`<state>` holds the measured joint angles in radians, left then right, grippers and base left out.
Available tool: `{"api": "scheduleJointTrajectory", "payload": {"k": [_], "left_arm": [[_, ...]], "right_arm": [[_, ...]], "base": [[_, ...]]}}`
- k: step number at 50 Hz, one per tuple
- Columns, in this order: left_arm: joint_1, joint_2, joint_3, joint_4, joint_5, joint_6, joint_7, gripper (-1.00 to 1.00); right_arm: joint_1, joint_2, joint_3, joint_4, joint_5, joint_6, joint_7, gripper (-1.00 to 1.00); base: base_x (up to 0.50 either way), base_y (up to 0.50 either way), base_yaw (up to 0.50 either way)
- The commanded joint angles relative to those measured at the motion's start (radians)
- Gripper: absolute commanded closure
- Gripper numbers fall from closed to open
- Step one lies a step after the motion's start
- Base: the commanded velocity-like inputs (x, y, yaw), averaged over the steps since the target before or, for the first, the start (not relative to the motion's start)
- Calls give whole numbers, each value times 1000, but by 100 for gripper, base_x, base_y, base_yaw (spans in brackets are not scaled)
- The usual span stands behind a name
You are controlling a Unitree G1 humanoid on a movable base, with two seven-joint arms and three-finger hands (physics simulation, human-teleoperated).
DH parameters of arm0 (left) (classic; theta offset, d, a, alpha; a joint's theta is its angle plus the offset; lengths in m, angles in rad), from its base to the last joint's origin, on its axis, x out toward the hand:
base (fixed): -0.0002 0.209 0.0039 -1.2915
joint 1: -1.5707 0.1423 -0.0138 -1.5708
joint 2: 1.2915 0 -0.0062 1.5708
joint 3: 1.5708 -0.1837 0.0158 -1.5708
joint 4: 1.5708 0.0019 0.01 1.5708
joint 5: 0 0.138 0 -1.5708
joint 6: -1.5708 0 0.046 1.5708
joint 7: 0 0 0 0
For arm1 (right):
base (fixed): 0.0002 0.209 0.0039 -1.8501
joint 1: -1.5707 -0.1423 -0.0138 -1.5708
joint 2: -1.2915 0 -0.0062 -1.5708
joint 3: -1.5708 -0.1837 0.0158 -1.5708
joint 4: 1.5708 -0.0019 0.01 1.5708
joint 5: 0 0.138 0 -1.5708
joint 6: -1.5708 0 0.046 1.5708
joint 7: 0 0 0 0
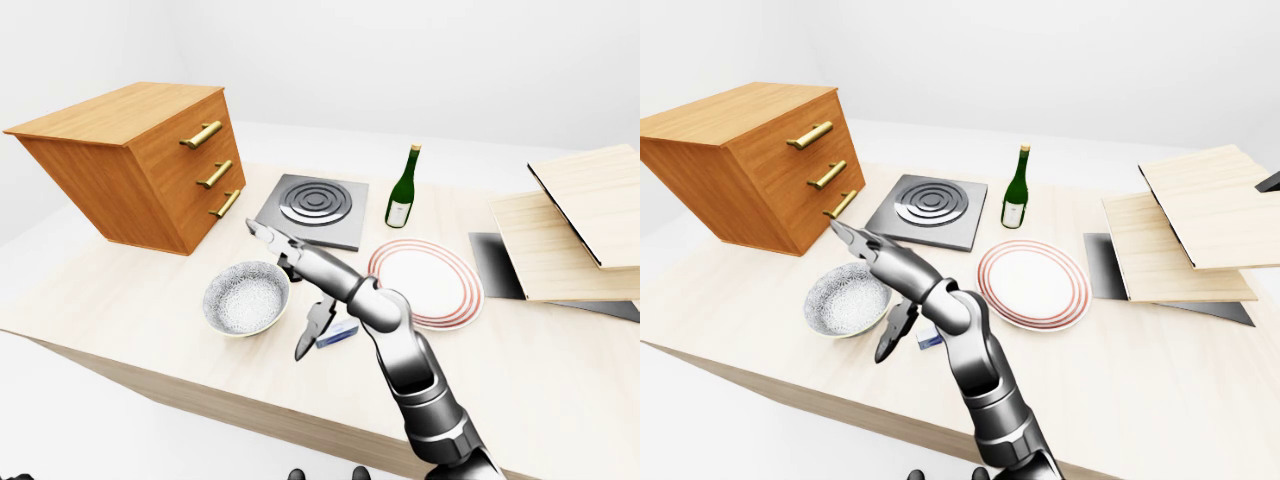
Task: Pick up the akita bowl and put it on the plate.
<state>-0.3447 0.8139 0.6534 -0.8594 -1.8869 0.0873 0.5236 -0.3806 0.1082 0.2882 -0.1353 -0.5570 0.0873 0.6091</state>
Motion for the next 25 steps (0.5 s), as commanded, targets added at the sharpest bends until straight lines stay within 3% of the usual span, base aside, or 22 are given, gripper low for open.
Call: {"api": "scheduleJointTrajectory", "payload": {"k": [1,25], "left_arm": [[9,9,14,-9,-23,0,0,-100],[10,19,21,-11,-31,0,0,-100]], "right_arm": [[-38,32,-8,91,-64,0,60,-100],[-96,70,-21,201,-90,0,88,-100]], "base": [[0,0,0],[0,0,0]]}}
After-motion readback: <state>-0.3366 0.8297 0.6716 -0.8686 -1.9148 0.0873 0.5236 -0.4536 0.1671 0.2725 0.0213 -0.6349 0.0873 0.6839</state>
